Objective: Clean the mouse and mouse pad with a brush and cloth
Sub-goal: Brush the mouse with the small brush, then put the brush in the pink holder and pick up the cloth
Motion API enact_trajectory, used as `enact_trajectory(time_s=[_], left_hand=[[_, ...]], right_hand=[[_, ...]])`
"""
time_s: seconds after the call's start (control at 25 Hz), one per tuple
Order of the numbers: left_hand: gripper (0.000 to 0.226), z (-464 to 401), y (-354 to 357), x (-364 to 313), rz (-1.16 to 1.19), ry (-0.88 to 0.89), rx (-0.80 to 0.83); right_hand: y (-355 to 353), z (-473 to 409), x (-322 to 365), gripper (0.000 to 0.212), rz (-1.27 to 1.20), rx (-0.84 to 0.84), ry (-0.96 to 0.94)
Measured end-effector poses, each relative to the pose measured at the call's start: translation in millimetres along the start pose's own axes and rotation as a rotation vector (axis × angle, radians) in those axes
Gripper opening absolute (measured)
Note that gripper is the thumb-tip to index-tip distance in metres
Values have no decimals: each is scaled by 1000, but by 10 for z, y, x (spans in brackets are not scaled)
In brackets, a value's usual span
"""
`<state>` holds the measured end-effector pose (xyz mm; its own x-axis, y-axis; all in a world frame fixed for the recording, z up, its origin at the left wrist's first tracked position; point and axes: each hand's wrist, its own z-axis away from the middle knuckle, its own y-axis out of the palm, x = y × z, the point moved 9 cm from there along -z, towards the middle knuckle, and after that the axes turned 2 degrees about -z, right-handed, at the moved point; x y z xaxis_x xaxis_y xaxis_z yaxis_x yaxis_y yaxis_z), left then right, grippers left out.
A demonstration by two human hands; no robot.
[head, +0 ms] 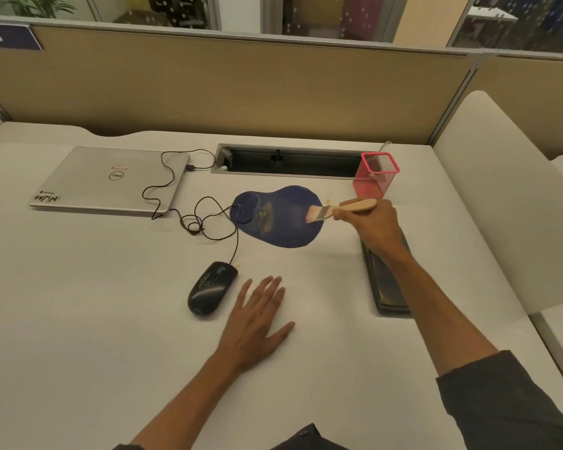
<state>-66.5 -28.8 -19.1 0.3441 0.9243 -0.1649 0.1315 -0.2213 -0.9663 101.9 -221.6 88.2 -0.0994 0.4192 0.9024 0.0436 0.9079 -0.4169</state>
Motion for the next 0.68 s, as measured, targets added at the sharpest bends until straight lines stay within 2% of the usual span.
enact_trajectory(time_s=[0.16,0.44,0.56,0.68], left_hand=[[74,-537,263,-195,15,52,162],[76,-822,493,-186,74,14,203],[76,-825,516,-183,85,10,208],[75,-833,509,-187,90,8,203]], right_hand=[[-553,-361,-105,24,39,-182,10],[-1405,-1071,-222,43,141,-554,23],[-1433,-1344,-301,44,284,-585,64],[-1269,-1546,-526,42,426,-526,177]])
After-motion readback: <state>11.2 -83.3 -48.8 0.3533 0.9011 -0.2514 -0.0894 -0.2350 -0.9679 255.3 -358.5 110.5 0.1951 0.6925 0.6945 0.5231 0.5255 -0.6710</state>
